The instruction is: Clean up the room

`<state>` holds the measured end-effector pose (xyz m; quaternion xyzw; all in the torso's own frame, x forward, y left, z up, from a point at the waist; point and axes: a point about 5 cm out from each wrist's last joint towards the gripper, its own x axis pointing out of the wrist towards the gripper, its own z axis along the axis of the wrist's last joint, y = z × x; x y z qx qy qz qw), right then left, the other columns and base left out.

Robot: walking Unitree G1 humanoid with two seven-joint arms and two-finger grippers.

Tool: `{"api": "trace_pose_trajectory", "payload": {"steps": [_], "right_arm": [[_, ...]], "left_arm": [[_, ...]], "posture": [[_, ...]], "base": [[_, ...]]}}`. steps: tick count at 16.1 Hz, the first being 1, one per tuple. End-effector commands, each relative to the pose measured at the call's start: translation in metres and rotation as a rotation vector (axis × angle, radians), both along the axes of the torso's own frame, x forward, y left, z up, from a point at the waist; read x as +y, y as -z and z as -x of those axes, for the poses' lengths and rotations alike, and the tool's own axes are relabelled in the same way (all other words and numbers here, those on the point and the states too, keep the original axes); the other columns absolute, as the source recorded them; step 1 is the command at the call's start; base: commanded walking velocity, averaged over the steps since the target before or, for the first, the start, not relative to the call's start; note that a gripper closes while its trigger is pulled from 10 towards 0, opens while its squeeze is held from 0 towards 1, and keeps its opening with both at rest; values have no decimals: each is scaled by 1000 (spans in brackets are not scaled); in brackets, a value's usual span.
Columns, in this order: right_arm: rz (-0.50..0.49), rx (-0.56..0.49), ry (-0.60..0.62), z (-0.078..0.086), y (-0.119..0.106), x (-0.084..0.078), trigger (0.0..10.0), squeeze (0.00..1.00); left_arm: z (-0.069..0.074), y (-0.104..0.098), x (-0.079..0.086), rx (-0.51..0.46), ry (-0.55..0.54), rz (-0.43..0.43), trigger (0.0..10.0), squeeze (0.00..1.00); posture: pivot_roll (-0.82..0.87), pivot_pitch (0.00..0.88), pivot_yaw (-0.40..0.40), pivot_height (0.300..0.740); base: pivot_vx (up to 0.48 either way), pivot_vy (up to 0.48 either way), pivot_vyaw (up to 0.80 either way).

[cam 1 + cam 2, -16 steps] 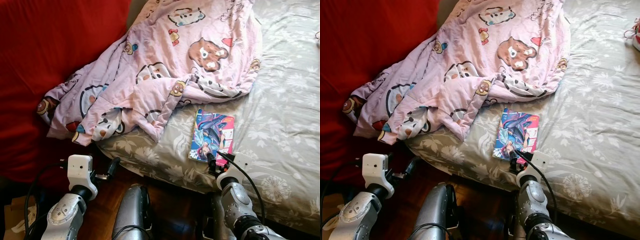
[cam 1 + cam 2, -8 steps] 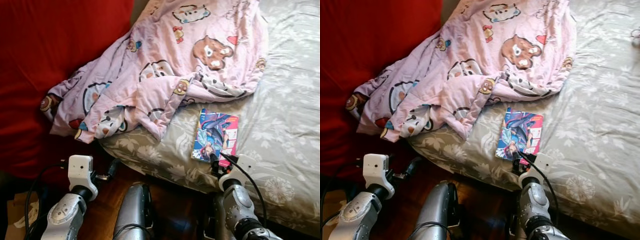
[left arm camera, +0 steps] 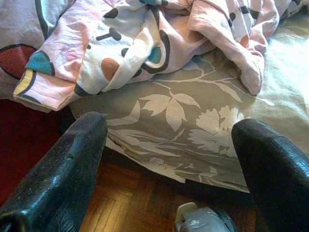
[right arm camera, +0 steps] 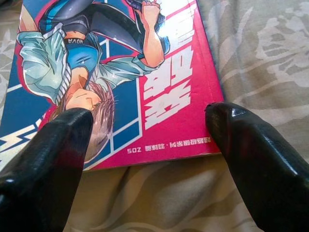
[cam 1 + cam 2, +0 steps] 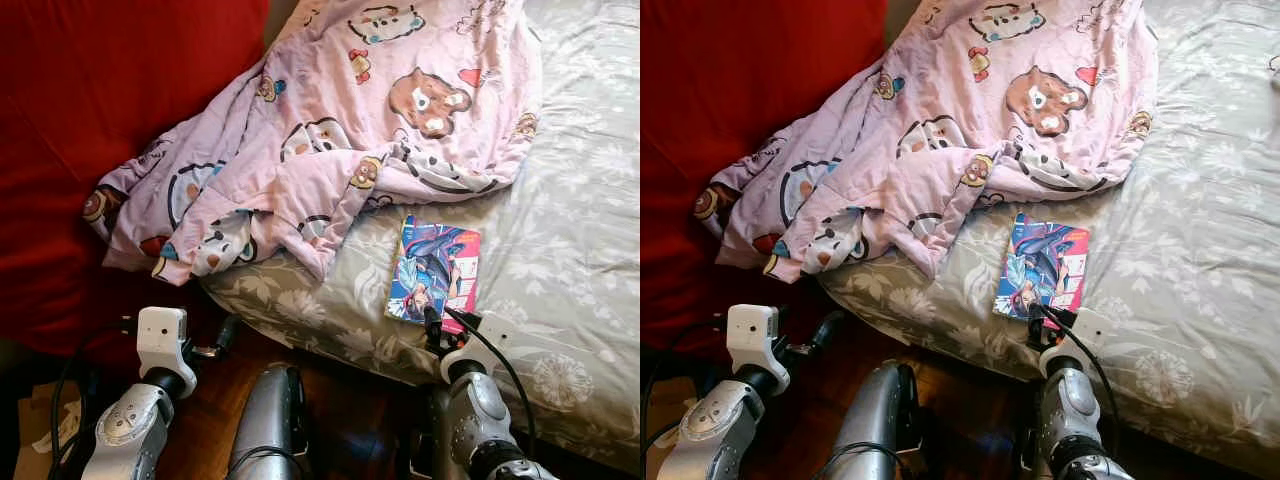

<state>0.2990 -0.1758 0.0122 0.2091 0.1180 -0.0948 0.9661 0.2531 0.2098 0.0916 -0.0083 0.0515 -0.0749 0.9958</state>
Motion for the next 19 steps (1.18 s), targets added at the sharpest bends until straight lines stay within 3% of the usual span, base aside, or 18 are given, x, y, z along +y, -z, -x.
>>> {"api": "trace_pose_trajectory", "payload": {"steps": [1,10,13,16,19], "right_arm": [[-29,43,31,12,12,-1,10000,0],[-41,46,61,19,17,-8,10000,0],[-50,-14,95,14,9,-12,10000,0],[3,-85,97,6,-4,-16,10000,0],[64,2,102,11,4,-21,10000,0]], "left_arm": [[4,4,6,25,-8,-9,10000,0],[1,2,1,16,10,-9,10000,0],[0,2,1,14,9,-10,10000,0],[-1,1,1,10,9,-11,10000,0],[-1,1,1,10,10,-10,10000,0]], "posture": [[215,288,136,586],[214,284,138,586],[213,279,138,586],[212,277,136,586],[214,277,136,586]], "base": [[0,0,0],[0,0,0],[0,0,0],[0,0,0],[0,0,0]]}}
